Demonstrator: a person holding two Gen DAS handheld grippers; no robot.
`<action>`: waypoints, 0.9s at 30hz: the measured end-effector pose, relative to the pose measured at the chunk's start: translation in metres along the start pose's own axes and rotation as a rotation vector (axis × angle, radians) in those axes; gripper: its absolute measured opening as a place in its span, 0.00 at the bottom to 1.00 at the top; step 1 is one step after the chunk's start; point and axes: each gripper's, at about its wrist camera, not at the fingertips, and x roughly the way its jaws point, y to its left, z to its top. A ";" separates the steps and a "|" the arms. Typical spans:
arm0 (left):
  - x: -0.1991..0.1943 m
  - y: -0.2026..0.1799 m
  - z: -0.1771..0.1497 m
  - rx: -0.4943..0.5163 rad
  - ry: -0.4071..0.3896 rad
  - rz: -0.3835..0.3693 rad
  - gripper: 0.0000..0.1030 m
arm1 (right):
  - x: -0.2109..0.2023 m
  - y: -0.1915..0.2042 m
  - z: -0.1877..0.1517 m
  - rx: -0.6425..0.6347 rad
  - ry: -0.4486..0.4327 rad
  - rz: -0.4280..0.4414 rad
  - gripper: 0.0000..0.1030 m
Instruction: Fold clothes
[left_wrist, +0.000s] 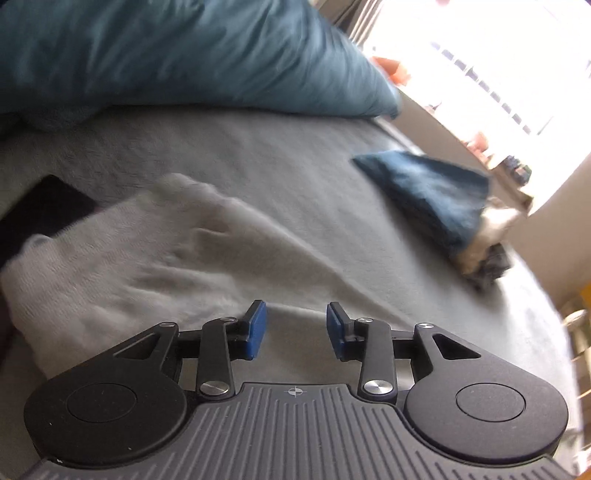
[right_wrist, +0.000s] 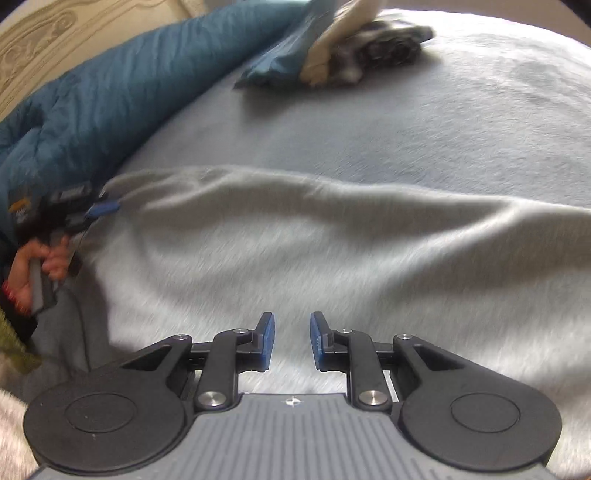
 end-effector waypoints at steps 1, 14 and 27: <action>0.004 0.004 0.003 0.000 -0.005 0.022 0.34 | 0.006 -0.004 0.001 0.012 0.003 -0.023 0.22; 0.053 -0.015 0.025 0.128 -0.060 0.198 0.26 | 0.012 -0.019 -0.026 -0.013 0.005 -0.081 0.21; 0.022 -0.101 -0.014 0.431 -0.120 0.207 0.37 | 0.007 -0.043 0.008 -0.211 -0.056 -0.268 0.21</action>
